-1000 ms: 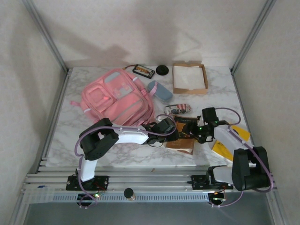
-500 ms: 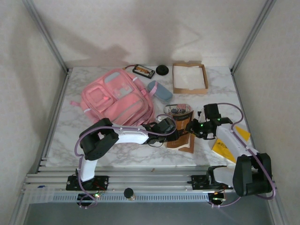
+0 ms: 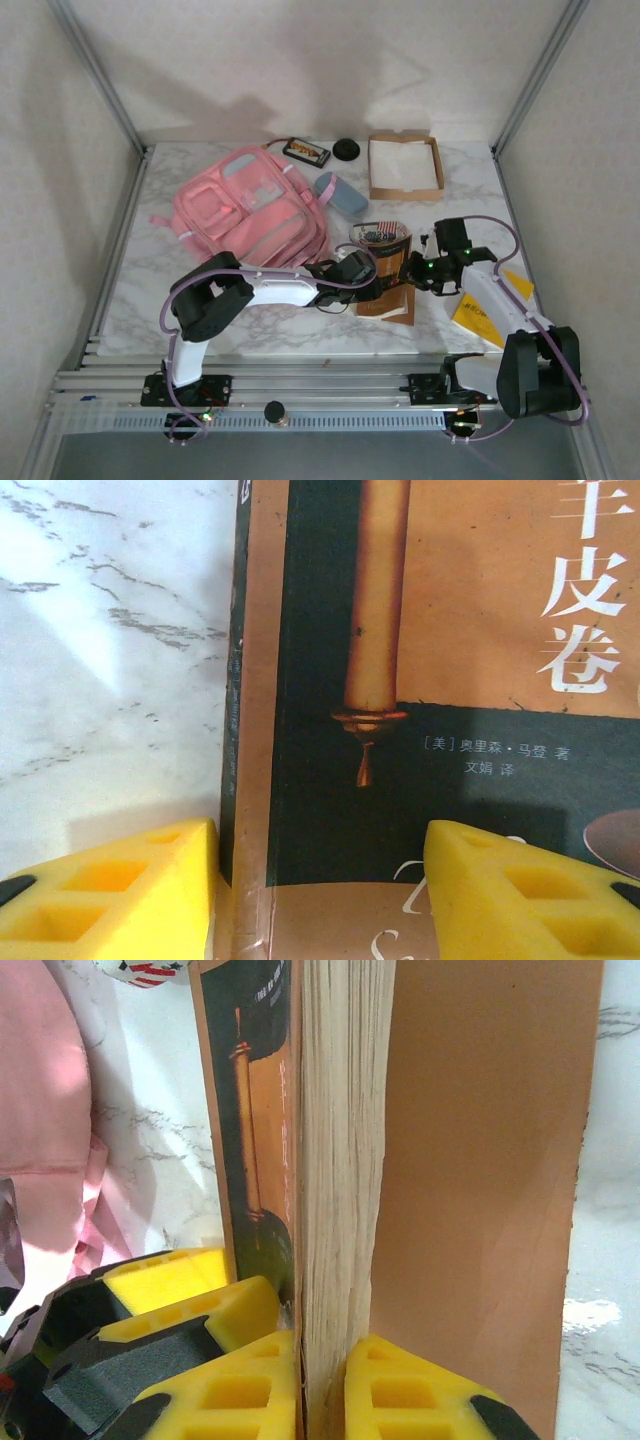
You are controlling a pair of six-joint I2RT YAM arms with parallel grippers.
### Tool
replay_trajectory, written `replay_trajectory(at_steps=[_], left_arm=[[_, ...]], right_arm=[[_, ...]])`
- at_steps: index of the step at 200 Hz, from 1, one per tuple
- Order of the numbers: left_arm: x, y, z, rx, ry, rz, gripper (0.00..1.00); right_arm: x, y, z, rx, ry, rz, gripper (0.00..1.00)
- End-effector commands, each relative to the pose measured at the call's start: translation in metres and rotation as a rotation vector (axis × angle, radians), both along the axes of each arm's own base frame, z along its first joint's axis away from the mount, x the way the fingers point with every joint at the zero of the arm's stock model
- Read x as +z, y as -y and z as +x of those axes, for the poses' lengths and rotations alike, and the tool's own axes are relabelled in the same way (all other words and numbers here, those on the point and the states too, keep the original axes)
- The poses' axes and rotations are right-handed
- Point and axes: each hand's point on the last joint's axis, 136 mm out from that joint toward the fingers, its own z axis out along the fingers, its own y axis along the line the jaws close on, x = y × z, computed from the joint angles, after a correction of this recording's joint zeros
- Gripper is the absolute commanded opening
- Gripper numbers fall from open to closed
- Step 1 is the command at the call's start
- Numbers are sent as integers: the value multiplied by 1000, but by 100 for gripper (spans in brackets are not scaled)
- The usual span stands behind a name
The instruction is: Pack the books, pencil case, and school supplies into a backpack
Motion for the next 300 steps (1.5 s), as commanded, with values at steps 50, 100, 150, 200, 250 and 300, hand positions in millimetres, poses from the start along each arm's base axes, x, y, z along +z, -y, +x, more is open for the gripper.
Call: replay_trajectory(at_steps=[50,100,150,200,250,300], left_arm=[[61,-11,20,33,61,-112,64],[124,-70,35,44,75,-299,85],[167,-76,37,-15,92,-470,99],[226,-52,28,-109,133,-761,80],[245,-56,22,-104,157,-834,34],[249,-61,34,-24,176,-833,0]], right_arm=[[60,-16,13,58,118,129,0],[134,-40,16,145,231,324,0],[193,-70,19,244,315,576,0],[202,-88,26,303,321,629,0],[175,-83,39,292,289,521,0],[170,-79,54,265,320,469,24]])
